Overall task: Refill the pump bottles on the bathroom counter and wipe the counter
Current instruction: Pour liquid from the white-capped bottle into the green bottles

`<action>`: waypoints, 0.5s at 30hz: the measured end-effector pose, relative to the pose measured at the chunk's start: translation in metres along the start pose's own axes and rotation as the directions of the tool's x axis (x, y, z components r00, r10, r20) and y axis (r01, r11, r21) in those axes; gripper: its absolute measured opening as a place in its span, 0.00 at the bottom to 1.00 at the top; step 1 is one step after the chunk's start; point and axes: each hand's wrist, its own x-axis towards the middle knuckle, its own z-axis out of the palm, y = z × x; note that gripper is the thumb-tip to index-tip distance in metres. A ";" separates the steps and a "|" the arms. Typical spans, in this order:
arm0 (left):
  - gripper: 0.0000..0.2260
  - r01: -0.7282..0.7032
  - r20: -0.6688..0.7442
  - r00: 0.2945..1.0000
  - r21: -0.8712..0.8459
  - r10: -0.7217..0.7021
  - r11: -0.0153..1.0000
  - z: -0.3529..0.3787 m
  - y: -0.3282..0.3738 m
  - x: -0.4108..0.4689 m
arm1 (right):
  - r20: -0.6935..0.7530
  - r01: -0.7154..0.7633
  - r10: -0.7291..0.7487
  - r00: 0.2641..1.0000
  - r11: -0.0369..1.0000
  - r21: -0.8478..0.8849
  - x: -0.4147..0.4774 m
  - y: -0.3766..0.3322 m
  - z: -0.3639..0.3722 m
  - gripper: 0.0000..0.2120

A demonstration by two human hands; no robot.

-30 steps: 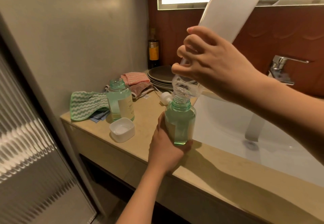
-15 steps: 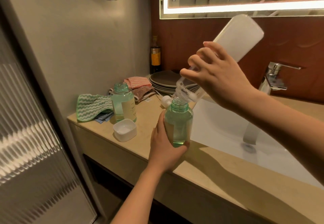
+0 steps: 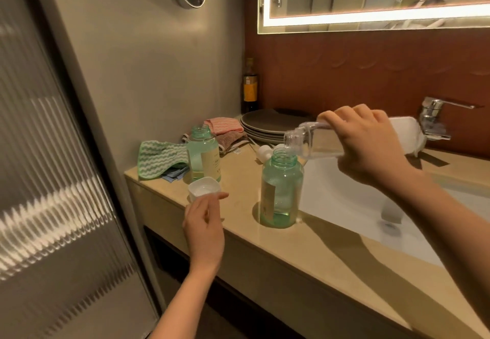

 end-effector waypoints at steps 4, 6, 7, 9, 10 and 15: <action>0.10 0.090 -0.041 0.996 0.204 -0.083 0.975 -0.008 -0.004 0.026 | 0.142 -0.123 0.096 0.985 0.974 0.189 -0.010 0.003 0.009 0.34; 0.24 0.204 0.003 0.976 0.317 -0.216 0.926 -0.008 -0.007 0.039 | 0.174 -0.193 0.141 0.975 0.922 0.335 -0.011 0.004 0.012 0.35; 0.30 0.258 0.032 0.958 0.349 -0.287 0.901 -0.007 -0.007 0.044 | 0.171 -0.220 0.160 0.972 0.879 0.423 -0.010 0.004 0.012 0.35; 0.38 0.313 0.080 0.924 0.398 -0.373 0.862 -0.004 -0.012 0.051 | 0.152 -0.239 0.185 0.971 0.789 0.566 -0.006 0.003 0.011 0.33; 0.40 0.317 0.090 0.917 0.424 -0.388 0.848 -0.003 -0.017 0.054 | 0.142 -0.234 0.186 0.972 0.756 0.611 -0.004 0.001 0.009 0.32; 0.38 0.292 0.056 0.922 0.548 -0.383 0.784 0.001 -0.038 0.065 | 0.137 -0.219 0.175 0.975 0.647 0.730 0.007 -0.002 0.002 0.33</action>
